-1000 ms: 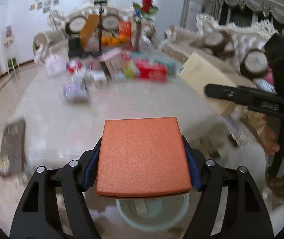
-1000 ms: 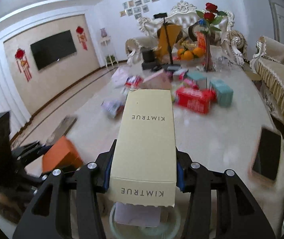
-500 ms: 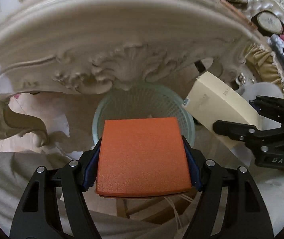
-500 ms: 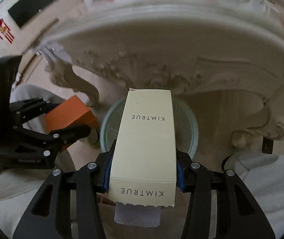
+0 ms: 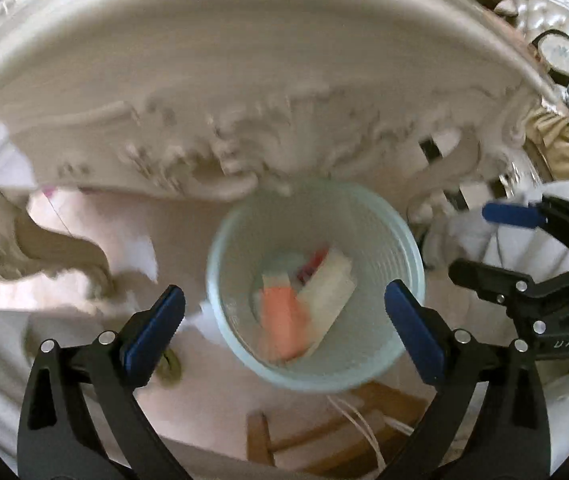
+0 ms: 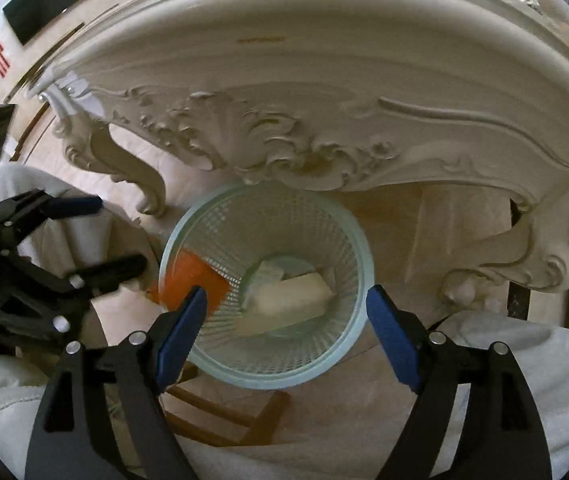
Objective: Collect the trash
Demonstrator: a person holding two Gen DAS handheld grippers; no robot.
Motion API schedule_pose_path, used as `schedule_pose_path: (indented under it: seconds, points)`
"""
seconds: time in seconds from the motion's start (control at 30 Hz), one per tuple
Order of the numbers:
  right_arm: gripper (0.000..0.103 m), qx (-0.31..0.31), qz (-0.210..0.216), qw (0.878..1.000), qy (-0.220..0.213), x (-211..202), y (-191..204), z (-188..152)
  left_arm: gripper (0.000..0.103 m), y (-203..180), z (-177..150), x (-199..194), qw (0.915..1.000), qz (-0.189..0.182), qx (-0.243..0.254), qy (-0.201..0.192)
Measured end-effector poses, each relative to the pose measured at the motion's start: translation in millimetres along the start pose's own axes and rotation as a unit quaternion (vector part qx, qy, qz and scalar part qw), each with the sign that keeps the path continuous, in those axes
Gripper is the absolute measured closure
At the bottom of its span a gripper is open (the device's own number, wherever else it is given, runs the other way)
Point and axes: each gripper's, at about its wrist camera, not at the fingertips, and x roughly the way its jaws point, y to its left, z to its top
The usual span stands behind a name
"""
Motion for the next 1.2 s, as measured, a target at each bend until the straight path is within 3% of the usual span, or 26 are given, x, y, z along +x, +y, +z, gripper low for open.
schedule_pose_path:
  seconds: [0.2,0.3,0.47,0.57,0.67,0.8,0.97,1.13,1.2]
  points:
    - [0.025,0.011,0.000,1.000,-0.029,-26.0,-4.2,1.4,0.006,9.5,3.5,-22.6,0.9993,-0.016,-0.028,-0.021]
    - [0.025,0.016,0.019,0.996,-0.080,-57.8,-8.0,9.3,0.006,13.9,7.4,-49.6,0.9981,-0.022,-0.033,-0.046]
    - [0.025,-0.011,0.010,0.986,-0.166,-103.9,-21.2,40.7,0.006,27.4,28.7,-115.0,0.9913,-0.018,-0.037,-0.125]
    - [0.025,-0.032,-0.015,0.978,-0.208,-117.5,-34.7,69.6,0.006,39.8,54.4,-141.9,0.9858,0.001,-0.028,-0.166]
    - [0.025,-0.049,-0.019,0.972,-0.231,-118.2,-50.2,100.5,0.006,53.4,89.6,-148.0,0.9808,0.049,-0.021,-0.187]
    - [0.025,-0.063,-0.016,0.971,-0.231,-108.2,-75.8,152.8,0.006,71.9,139.3,-135.8,0.9773,0.096,-0.056,-0.180]
    - [0.025,-0.094,-0.022,0.970,-0.222,-91.0,-91.9,215.9,0.006,85.2,185.7,-111.9,0.9740,0.127,-0.088,-0.165]
    - [0.025,-0.131,-0.024,0.972,-0.196,-70.2,-95.3,254.4,0.006,96.2,218.6,-87.3,0.9727,0.163,-0.084,-0.142]
    - [0.025,-0.149,-0.028,0.972,-0.182,-58.5,-98.3,267.4,0.006,102.2,226.6,-79.8,0.9735,0.162,-0.093,-0.133]
